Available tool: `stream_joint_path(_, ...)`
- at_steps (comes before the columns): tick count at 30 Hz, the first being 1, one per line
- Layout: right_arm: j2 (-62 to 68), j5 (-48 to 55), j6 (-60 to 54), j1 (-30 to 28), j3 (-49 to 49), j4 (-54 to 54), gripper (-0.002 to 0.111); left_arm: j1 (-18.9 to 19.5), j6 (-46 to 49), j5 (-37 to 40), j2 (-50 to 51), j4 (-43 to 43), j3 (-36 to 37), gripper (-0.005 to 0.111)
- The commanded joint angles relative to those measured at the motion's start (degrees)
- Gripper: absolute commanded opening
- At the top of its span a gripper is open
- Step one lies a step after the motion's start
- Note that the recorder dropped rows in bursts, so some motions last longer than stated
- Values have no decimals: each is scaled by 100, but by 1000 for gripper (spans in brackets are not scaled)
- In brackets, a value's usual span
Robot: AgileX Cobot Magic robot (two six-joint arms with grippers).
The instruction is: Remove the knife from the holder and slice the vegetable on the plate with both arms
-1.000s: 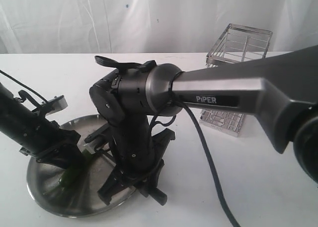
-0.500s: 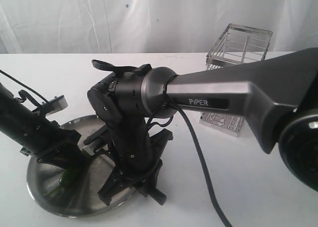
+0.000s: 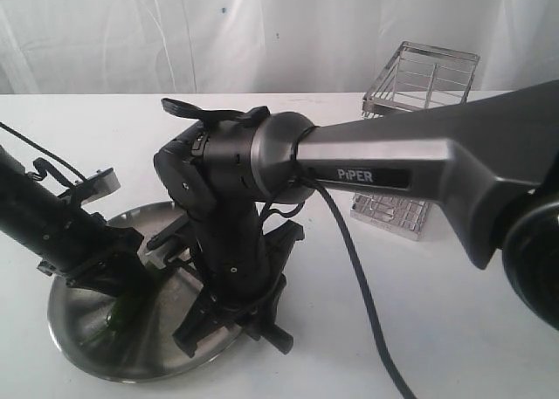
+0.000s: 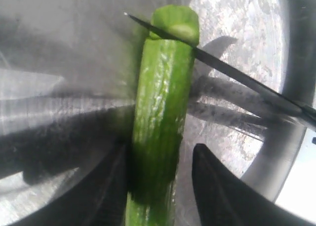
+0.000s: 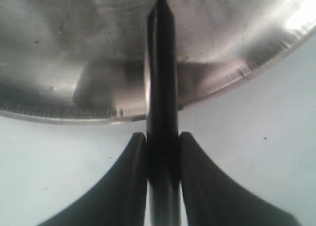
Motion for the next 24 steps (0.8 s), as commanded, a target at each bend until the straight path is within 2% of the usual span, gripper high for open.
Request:
stream_joint_path(1,-89,10,-162,-36,-18,-62,1,-26,86,59,0,15,25,47)
stream_joint_path(24,185,10,-328,-36,-711,-386,1,-26,155,223,-34,-99,13,47)
